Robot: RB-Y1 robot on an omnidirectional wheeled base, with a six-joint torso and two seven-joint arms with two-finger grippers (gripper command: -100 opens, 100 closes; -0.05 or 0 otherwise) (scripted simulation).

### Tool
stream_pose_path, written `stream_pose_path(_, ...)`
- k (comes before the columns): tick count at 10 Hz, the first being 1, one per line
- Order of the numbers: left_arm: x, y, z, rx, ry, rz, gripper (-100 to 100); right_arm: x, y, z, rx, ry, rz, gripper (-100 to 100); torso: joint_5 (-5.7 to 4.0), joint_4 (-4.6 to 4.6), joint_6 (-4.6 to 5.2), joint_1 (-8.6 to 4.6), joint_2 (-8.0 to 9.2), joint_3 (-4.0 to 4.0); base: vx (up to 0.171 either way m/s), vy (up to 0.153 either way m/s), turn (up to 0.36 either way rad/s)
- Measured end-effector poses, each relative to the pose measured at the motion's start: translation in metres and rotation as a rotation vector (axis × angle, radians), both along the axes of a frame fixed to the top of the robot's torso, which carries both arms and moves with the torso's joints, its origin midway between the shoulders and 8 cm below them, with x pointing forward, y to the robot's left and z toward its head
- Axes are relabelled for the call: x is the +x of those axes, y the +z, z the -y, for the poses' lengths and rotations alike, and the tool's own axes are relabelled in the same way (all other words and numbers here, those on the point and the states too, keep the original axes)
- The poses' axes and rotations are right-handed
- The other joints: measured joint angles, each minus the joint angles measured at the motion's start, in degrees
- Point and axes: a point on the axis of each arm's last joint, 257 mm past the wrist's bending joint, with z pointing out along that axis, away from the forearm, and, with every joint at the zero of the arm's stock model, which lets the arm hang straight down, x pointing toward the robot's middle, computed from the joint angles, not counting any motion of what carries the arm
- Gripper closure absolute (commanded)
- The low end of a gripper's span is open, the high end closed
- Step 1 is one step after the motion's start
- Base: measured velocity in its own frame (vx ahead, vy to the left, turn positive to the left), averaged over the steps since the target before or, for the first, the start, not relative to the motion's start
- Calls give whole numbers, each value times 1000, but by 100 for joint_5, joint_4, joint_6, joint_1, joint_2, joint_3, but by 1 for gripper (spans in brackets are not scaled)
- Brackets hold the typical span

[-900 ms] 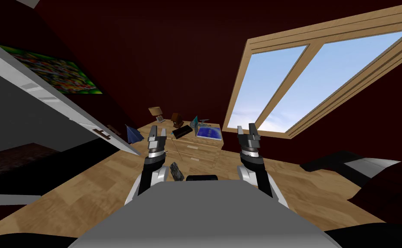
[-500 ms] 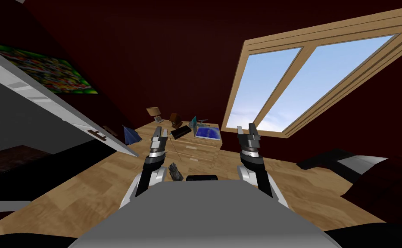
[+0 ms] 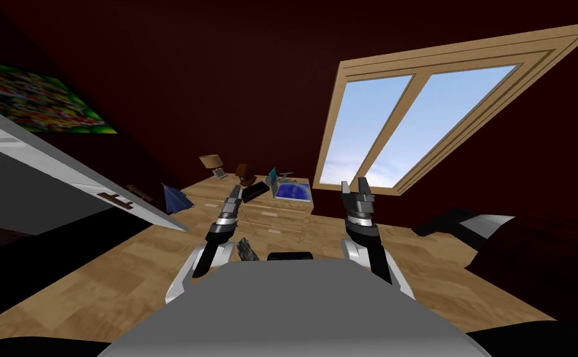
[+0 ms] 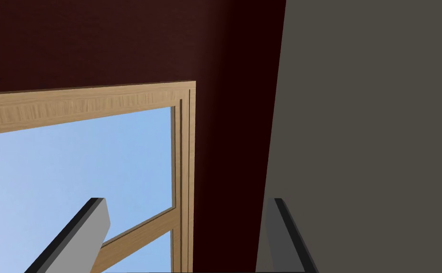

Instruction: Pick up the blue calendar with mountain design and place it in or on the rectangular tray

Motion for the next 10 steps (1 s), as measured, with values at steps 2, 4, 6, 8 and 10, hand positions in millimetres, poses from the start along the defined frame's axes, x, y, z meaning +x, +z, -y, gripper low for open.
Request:
stream_pose_path(2,13,-23,-8,91,39,-65,-100,0,0,0,0,0,0,0,-1,0,1,-1,-2,-1,38,-118,-135)
stream_pose_path(4,24,-48,-22,189,86,-135,-100,0,0,0,0,0,0,0,-2,-1,0,-6,-5,-3,41,-96,-100)
stream_pose_path(6,30,-66,-34,265,123,-188,-100,0,0,0,0,0,0,0,2,0,0,10,3,1,18,-76,-102)
stream_pose_path(8,39,-80,-45,340,158,-237,-100,0,0,0,0,0,0,0,1,1,0,9,4,2,31,-76,-102)
stream_pose_path(10,45,-97,-64,420,196,-286,-100,0,0,0,0,0,0,0,2,0,0,11,-1,0,40,-74,-116)
